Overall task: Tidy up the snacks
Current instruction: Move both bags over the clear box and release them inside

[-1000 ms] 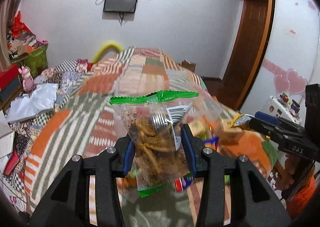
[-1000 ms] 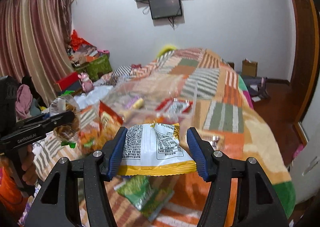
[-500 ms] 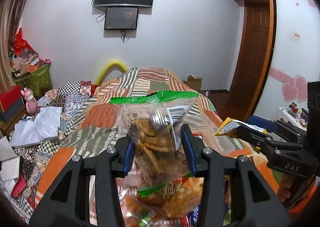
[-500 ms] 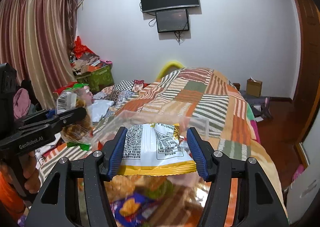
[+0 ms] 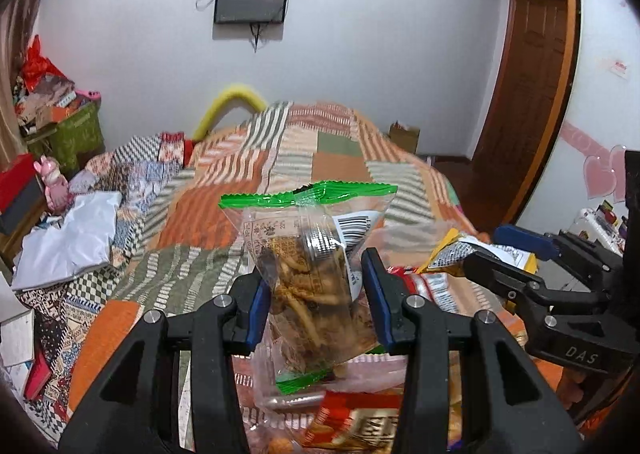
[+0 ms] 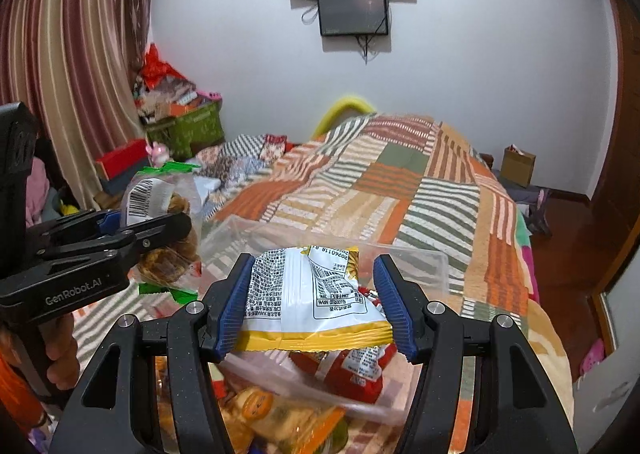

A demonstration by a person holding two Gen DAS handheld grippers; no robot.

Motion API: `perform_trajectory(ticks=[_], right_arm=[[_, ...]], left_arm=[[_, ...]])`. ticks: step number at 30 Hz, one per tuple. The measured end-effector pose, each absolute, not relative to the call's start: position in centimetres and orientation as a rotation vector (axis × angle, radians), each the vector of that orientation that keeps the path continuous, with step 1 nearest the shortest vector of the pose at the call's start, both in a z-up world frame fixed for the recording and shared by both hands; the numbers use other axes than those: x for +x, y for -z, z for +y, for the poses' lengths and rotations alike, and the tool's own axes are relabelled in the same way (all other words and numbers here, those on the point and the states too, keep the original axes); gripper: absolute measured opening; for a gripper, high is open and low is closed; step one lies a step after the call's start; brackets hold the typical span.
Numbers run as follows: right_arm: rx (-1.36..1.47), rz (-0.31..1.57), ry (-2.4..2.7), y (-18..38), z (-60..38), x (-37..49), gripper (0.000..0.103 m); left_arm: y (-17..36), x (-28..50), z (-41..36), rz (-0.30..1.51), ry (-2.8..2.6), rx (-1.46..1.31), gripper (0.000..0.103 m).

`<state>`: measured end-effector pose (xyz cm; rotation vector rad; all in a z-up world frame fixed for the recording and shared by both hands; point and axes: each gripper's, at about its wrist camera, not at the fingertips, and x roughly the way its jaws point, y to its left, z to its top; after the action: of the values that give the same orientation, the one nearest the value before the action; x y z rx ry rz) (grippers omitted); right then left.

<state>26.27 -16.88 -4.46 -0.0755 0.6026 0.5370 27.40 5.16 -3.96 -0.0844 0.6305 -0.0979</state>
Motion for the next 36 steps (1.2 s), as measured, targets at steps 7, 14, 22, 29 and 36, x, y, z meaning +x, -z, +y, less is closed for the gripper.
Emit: perform_trajectory(ticks=[7,14,22,29,36], right_arm=[[-0.123,0.699,-0.554,6.4,-15.0,28.5,0.058],[-0.171,0.789,-0.553,8.3,-14.1,29.7,0.058],[-0.232,0.841,-0.540,9.2,-13.4,30.0,0.060],[-0.230,0.824,-0.540,8.5,-13.7,29.8,0.061],[-0.196,0.774,-0.534,6.7,-15.3,28.7,0.061]], left_arm=[[6.9,30.5,5.9,0.744,0.102,-0.093,0.043],[8.1,31.6,5.5,0.791,0.114,-0.072,0.043],[8.1,31.6,5.2,0.790,0.113,-0.061,0.043],[7.8,31.0,5.4,0.789,0.121,-0.077,0.047],[6.2,29.6,5.4,0.757,0.133,-0.093,0.055]])
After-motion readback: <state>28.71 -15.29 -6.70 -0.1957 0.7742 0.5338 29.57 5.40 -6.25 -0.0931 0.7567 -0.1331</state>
